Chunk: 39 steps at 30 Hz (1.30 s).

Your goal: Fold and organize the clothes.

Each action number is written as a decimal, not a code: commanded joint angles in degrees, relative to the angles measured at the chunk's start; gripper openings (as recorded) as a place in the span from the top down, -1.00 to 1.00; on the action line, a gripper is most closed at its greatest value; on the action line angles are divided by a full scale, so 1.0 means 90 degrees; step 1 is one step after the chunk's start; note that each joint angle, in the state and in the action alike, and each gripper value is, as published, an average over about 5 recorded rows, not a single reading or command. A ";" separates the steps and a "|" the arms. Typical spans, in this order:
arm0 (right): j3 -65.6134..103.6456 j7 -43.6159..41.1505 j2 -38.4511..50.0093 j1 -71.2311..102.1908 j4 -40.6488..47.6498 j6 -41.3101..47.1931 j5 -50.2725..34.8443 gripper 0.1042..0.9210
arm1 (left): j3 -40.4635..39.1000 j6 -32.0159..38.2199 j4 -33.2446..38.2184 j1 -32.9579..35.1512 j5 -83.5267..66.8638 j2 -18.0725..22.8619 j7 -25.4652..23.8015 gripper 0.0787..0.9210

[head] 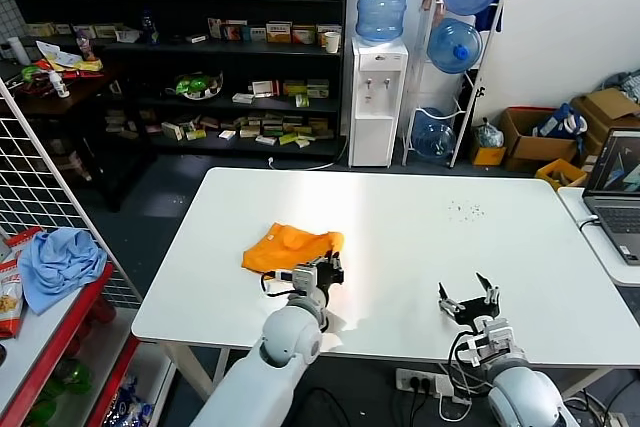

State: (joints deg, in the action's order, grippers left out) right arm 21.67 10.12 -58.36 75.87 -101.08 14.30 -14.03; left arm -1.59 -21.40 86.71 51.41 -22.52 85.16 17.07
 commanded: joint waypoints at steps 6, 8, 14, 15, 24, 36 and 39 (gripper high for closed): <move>0.0048 -0.0002 0.0043 0.0014 -0.0062 0.0018 -0.0035 -0.76 | -0.0396 0.1358 -0.0367 0.0225 -0.0403 0.1090 -0.0111 0.38; 0.0052 -0.0023 0.0025 0.0011 -0.0067 0.0007 -0.0024 -0.76 | -0.0462 0.1597 -0.0094 0.0373 -0.0292 0.0968 -0.0342 0.25; 0.0117 -0.0146 -0.0184 0.0002 -0.0074 -0.0173 0.0022 -0.76 | -0.0160 0.2424 0.0497 0.0839 0.0178 0.0075 -0.0794 -0.16; 0.0137 -0.0179 -0.0241 -0.0003 -0.0061 -0.0252 0.0035 -0.76 | -0.0051 0.2635 0.0528 0.0924 0.0262 -0.0092 -0.0814 -0.24; 0.0407 -0.0562 -0.0836 -0.0214 0.0187 -0.1139 0.0151 -0.76 | 0.1121 0.4240 0.0573 0.1805 0.1245 -0.1654 -0.1135 -0.74; 0.1138 -0.1480 -0.1555 -0.0094 0.0122 -0.1326 0.0590 -0.76 | 0.2165 0.4651 0.0473 0.2276 0.1986 -0.2063 -0.1221 -0.77; 0.1460 -0.1597 -0.1716 -0.0097 0.0104 -0.1278 0.0608 -0.76 | 0.2306 0.4603 0.0439 0.2334 0.1997 -0.2041 -0.1285 -0.77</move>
State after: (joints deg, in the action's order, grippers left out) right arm 28.21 1.32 -68.46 74.94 -100.03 4.74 -10.52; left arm 11.63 15.12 90.58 68.50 -9.31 71.38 7.15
